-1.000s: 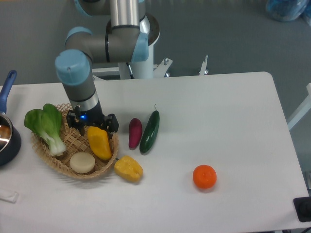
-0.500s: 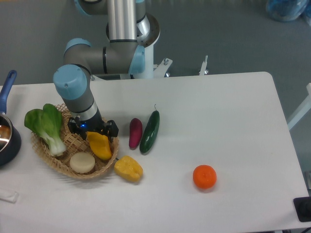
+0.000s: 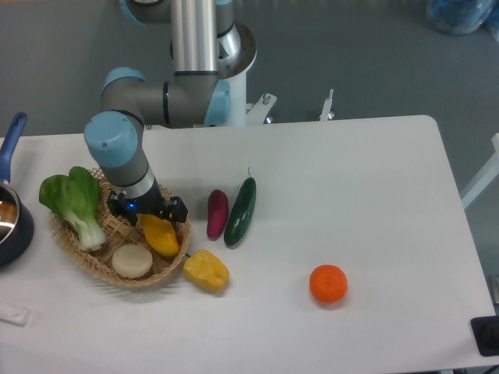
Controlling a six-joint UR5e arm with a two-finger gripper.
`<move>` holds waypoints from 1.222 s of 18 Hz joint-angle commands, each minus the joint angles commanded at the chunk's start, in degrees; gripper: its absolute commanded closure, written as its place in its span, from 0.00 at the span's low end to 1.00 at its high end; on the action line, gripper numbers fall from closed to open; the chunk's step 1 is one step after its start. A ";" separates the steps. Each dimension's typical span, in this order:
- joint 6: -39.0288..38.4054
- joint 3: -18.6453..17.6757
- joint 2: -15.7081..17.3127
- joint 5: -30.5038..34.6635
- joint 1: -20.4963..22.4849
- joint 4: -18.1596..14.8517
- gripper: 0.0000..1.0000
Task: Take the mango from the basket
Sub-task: 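Close the gripper around the yellow mango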
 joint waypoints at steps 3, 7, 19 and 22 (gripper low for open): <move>0.00 0.61 -0.18 -0.18 -0.09 0.00 0.00; 0.52 1.84 -0.44 -0.79 0.00 0.00 0.41; 0.88 2.90 0.17 -2.29 0.62 -0.18 1.00; 1.06 3.08 3.50 -5.00 1.66 -2.19 1.00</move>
